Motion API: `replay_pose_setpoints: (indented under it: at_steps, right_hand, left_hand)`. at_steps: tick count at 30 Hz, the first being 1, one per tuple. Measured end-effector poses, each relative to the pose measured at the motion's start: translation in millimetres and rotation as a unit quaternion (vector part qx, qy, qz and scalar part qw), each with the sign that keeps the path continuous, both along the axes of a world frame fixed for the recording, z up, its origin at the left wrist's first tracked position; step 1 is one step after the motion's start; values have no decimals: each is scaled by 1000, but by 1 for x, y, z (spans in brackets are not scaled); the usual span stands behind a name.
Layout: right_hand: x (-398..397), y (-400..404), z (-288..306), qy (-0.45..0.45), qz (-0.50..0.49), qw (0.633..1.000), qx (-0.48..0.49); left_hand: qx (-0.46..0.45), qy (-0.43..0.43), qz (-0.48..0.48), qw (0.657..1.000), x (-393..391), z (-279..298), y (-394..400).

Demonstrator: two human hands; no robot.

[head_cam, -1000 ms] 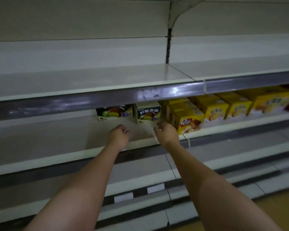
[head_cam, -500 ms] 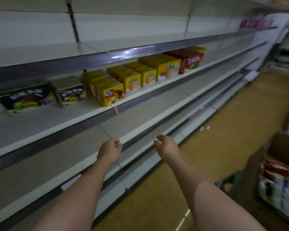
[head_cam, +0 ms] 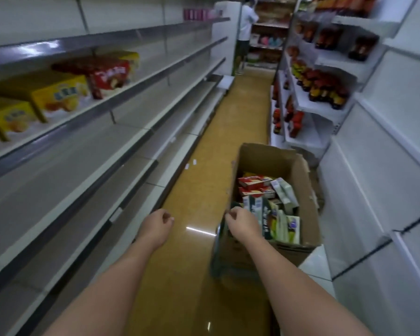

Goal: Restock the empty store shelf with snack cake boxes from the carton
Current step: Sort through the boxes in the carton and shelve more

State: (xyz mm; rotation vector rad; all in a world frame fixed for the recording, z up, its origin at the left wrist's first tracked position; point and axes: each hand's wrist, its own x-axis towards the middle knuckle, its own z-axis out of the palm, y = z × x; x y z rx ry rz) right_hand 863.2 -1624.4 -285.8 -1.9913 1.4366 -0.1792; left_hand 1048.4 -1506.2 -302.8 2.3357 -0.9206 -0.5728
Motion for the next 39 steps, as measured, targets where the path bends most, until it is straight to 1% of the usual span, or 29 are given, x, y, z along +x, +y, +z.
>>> replay_pose_setpoints:
  at_steps: [3,6,10,13,17,22,25,28,30,34,39]
  right_hand:
    - [-54,-49,-4,20,-32,999,0]
    - [-93,-81,-13,54,-62,996,17]
    - [-127,-113,-32,58,-96,993,35]
    - [-138,-131,-46,76,-98,991,43]
    - [-136,-153,-64,97,-108,987,73]
    - [-114,-178,-85,85,-118,981,127]
    - [-99,-193,-101,85,-106,980,147]
    - [-87,-200,-120,86,-115,974,176]
    - [-82,-204,-131,89,-124,970,190]
    - [-77,-214,-148,88,-159,963,197]
    - [-73,-222,-152,58,-196,956,210]
  left_hand:
    - [10,7,-49,999,-46,-6,-57]
    - [25,40,-76,996,-83,-18,-96]
    - [46,68,-104,991,-116,-37,-136]
    - [52,87,-115,988,-134,-51,-165]
    - [56,109,-106,987,-148,-68,-203]
    - [87,128,-68,986,-143,-87,-244]
    - [82,182,-23,980,-134,-107,-260]
    - [84,281,6,956,-131,-126,-270]
    - [104,322,-10,941,-133,-133,-274]
    - [137,365,-55,919,-134,-146,-281]
    - [134,349,-62,926,-144,-148,-288]
